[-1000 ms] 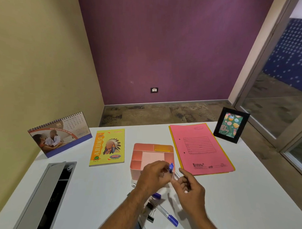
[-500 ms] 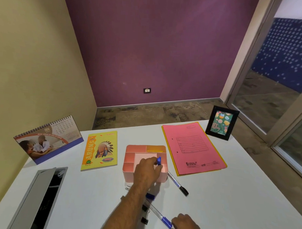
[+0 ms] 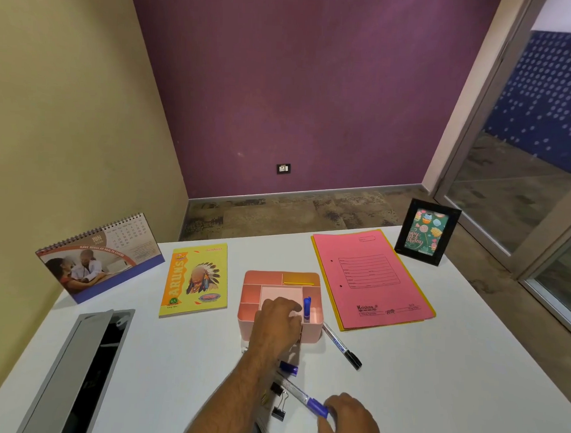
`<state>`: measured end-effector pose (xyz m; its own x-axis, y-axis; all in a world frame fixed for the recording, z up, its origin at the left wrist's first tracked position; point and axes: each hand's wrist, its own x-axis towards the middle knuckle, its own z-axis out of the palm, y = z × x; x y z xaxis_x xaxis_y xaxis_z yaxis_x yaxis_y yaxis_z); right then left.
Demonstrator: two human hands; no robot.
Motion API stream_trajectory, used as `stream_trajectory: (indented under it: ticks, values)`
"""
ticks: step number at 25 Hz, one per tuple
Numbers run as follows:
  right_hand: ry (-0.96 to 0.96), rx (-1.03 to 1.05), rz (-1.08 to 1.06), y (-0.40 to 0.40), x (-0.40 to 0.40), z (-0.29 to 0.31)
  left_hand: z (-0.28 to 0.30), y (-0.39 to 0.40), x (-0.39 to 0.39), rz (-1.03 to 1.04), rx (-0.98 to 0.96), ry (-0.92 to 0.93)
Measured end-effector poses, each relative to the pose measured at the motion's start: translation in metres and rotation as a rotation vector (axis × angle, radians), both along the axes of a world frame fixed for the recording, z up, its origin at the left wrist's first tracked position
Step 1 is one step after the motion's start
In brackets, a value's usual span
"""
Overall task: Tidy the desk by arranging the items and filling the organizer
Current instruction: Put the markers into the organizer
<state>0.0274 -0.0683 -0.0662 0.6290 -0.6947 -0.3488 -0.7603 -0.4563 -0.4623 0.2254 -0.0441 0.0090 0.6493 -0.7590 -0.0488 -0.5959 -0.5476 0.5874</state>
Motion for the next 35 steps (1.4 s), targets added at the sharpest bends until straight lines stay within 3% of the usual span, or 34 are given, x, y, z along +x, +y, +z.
stream_trajectory:
  ticks: [3,5,9,14,17,21,24,27,35]
  values:
    - [-0.455,0.066,-0.352,0.000,-0.004,0.009,0.003,0.010,-0.003,-0.176,-0.010,0.004]
    - [-0.671,0.141,-0.477,-0.007,0.004,0.030,0.001,0.017,-0.005,-0.314,-0.043,0.055]
    - [-0.886,0.105,-0.439,-0.028,0.028,0.066,0.001,0.019,-0.021,-0.491,-0.171,0.088]
    - [-0.954,0.111,-0.359,-0.041,0.039,0.081,0.005,0.005,-0.024,-0.336,-0.366,0.076]
    - [-0.849,0.070,-0.444,-0.053,0.030,0.062,0.023,-0.004,-0.018,-0.079,-0.456,0.176]
    - [-0.416,-0.148,-0.325,-0.061,0.005,0.015,0.033,-0.018,-0.006,0.143,-0.448,0.253]
    - [-0.133,-0.236,-0.199,-0.063,-0.008,-0.010,0.023,-0.024,-0.002,0.082,-0.279,0.195]
    - [0.021,-0.243,-0.133,-0.061,-0.012,-0.018,0.012,-0.028,-0.006,-0.021,-0.101,0.154]
    - [0.050,-0.316,-0.091,-0.060,-0.009,-0.025,-0.001,-0.026,-0.003,-0.092,0.149,-0.111]
